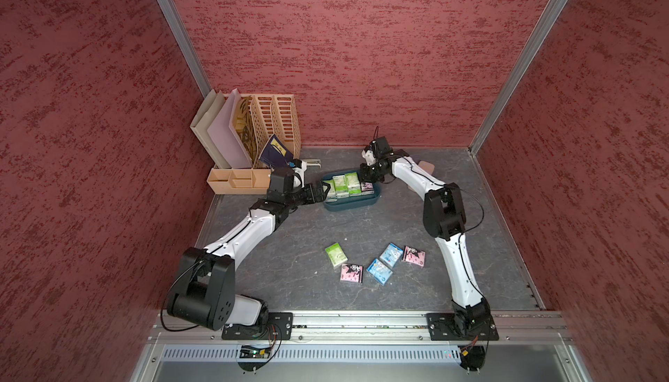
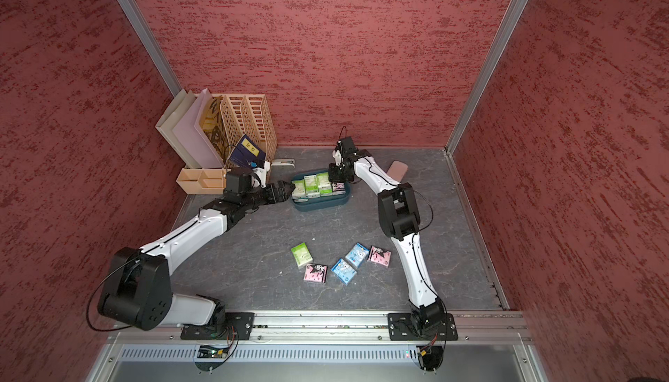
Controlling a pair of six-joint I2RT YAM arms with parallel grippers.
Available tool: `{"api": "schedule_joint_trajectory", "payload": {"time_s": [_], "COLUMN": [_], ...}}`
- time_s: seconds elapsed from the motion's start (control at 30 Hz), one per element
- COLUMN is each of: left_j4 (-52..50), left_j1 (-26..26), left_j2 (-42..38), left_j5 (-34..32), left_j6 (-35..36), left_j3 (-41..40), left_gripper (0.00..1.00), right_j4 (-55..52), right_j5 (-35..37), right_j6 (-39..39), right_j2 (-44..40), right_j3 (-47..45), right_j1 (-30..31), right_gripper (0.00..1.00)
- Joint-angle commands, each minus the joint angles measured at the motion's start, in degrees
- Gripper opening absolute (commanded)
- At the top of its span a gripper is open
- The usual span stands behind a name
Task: Put the pocket tissues into the storage box
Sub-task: Place the pocket tissues in the storage box, then pick up the pocket tissues from the center of the board.
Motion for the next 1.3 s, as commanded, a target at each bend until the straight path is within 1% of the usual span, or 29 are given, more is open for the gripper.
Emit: {"api": "schedule_joint_trajectory", "payload": {"time_s": [0.0, 0.03, 0.1, 0.13, 0.2, 0.23, 0.33, 0.47, 0.6, 0.7, 0.8, 0.87, 1.0, 1.07, 1.13, 1.2, 1.27], "left_j4": [-0.3, -0.6, -1.8, -2.6, -5.4, -6.7, -15.3, -27.9, -35.6, -40.7, -46.4, -49.4, -50.1, -49.5, -49.3, -49.2, -48.2], "left_j1": [0.4, 0.4, 0.4, 0.4, 0.4, 0.4, 0.4, 0.1, -1.7, -3.1, -4.0, -5.6, -8.0, -9.4, -10.6, -11.5, -12.7], "left_j2": [0.6, 0.5, 0.2, -0.1, -1.1, -1.5, -1.8, -0.5, 0.2, 3.0, 7.0, 8.5, 10.3, 12.1, 14.6, 17.0, 18.5], "left_j5": [1.2, 1.2, 1.2, 1.2, 1.3, 1.4, 3.6, 8.2, 9.3, 9.2, 11.6, 10.4, 7.5, 6.2, 4.5, 4.6, 5.4], "left_j6": [0.2, 0.3, 0.5, 0.7, 1.6, 2.3, 5.4, 12.7, 19.8, 22.6, 24.7, 26.6, 28.6, 28.4, 27.6, 27.2, 27.1], "left_j3": [1.3, 1.3, 1.3, 1.3, 1.4, 1.6, 3.9, 8.8, 11.6, 13.5, 15.0, 14.8, 14.1, 14.1, 14.6, 15.0, 14.8], "left_gripper": [1.00, 1.00, 1.00, 1.00, 1.00, 1.00, 1.00, 1.00, 1.00, 1.00, 0.97, 0.96, 0.95, 0.91, 0.82, 0.74, 0.72], "right_j4": [1.0, 0.9, 0.8, 0.8, 0.9, 1.2, 3.0, 5.0, 7.4, 8.6, 9.3, 10.2, 12.0, 12.9, 13.0, 13.0, 13.6], "right_j5": [-0.7, -0.6, -0.4, -0.2, 0.5, 0.8, 2.4, 3.7, 2.7, 0.4, -0.6, -1.3, -2.7, -3.8, -4.6, -4.9, -5.1], "right_j6": [0.7, 0.7, 0.7, 0.7, 0.6, 0.5, 0.4, 0.2, 1.1, 1.5, 1.2, 0.7, 0.1, 0.0, -0.1, -0.1, 0.1], "right_j2": [0.9, 0.8, 0.5, 0.3, -0.6, -1.3, -4.3, -8.9, -13.6, -16.8, -20.0, -22.4, -26.2, -27.2, -27.3, -27.5, -27.8], "right_j3": [1.8, 1.9, 1.8, 1.7, 1.3, 0.8, -1.4, -4.2, -8.1, -11.8, -16.4, -20.2, -26.7, -28.8, -29.8, -30.6, -31.4], "right_j1": [0.3, 0.3, 0.3, 0.2, 0.3, 0.3, 0.3, 0.1, -0.8, -2.1, -3.2, -3.9, -5.3, -5.8, -6.0, -6.2, -6.4], "right_gripper": [0.00, 0.01, 0.13, 0.16, 0.29, 0.31, 0.37, 0.42, 0.44, 0.45, 0.45, 0.45, 0.45, 0.46, 0.46, 0.46, 0.46]}}
